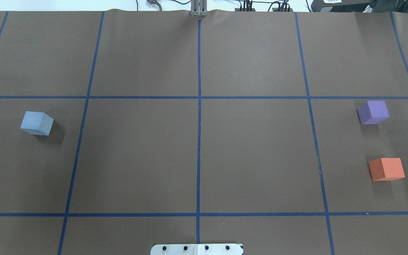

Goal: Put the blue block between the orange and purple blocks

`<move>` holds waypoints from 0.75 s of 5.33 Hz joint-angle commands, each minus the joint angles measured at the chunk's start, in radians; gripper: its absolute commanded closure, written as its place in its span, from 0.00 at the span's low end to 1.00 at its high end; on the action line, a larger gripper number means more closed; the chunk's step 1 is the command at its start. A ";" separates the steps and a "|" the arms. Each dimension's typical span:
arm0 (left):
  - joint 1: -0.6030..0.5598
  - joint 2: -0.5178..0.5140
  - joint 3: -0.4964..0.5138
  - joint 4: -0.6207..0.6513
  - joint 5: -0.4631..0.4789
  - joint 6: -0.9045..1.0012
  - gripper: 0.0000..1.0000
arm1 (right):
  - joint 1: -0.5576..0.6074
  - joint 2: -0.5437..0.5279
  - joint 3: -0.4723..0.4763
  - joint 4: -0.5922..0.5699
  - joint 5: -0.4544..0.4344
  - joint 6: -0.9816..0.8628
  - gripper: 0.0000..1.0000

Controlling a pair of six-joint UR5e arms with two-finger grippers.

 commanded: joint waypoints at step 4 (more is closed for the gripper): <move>0.381 0.015 -0.081 -0.280 0.031 -0.771 0.00 | -0.009 0.055 -0.006 -0.002 0.001 0.003 0.00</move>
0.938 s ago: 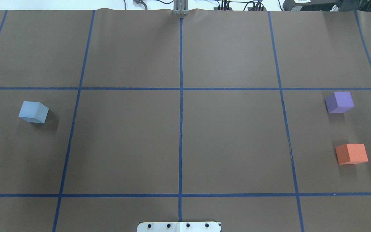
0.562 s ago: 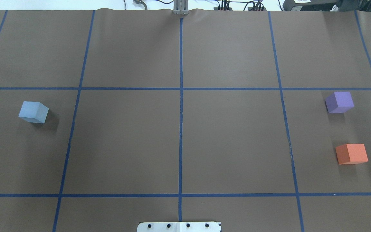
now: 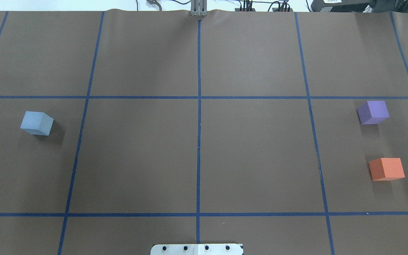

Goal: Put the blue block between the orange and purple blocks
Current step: 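Lower the left gripper onto the light blue cube and close it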

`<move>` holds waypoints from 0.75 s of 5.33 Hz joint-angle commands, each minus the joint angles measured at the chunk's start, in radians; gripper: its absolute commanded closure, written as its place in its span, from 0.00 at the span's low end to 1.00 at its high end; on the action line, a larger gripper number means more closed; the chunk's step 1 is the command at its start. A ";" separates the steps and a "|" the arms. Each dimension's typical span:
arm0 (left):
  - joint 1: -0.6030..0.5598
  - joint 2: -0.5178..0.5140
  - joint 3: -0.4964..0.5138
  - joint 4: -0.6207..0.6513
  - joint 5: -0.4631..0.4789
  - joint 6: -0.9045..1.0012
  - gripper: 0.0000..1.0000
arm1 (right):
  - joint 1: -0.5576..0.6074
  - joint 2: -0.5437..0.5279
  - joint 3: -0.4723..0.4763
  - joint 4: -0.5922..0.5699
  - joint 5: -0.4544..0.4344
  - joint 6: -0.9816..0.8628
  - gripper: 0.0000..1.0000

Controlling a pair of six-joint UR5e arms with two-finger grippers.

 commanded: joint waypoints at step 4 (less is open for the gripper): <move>0.266 0.005 0.074 -0.191 0.244 -0.250 0.00 | -0.009 0.013 -0.008 -0.002 0.004 0.001 0.00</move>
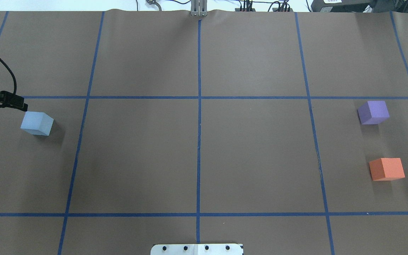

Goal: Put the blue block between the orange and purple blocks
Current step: 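Lower the left gripper onto the light blue cube and close it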

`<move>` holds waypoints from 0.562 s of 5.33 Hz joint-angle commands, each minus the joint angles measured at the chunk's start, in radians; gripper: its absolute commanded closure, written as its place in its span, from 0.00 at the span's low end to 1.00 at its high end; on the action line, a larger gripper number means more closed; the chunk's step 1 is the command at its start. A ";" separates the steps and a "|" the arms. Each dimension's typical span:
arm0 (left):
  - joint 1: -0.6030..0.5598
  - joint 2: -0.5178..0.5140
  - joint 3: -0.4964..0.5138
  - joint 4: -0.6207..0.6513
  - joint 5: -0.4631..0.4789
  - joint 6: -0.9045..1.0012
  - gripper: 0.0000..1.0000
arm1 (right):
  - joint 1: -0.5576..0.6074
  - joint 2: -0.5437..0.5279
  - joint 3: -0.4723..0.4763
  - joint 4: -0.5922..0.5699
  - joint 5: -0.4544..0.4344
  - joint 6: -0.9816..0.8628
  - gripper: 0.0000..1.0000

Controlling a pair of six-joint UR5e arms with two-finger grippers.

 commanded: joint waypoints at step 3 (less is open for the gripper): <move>0.053 -0.018 0.115 -0.076 0.062 -0.003 0.00 | 0.000 0.001 -0.004 -0.002 0.000 0.002 0.00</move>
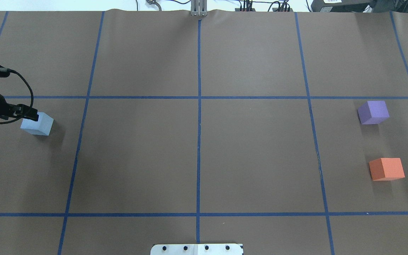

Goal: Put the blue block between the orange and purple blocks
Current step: 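Lower the left gripper onto the light blue cube and close it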

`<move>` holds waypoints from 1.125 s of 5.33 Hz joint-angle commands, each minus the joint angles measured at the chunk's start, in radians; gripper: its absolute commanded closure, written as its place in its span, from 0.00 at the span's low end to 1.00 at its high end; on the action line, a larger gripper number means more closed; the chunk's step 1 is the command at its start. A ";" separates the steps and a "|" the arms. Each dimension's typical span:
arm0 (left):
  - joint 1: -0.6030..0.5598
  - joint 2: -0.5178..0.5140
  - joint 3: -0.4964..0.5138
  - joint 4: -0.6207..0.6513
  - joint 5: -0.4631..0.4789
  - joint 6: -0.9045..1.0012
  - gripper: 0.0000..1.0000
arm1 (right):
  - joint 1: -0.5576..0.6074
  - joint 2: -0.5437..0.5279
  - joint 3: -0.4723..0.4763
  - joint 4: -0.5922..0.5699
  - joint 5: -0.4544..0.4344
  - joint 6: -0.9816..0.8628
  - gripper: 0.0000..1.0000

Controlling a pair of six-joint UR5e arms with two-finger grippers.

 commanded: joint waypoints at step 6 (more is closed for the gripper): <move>0.037 -0.047 0.124 -0.098 0.007 -0.003 0.00 | 0.000 0.000 0.000 0.000 -0.002 -0.001 0.00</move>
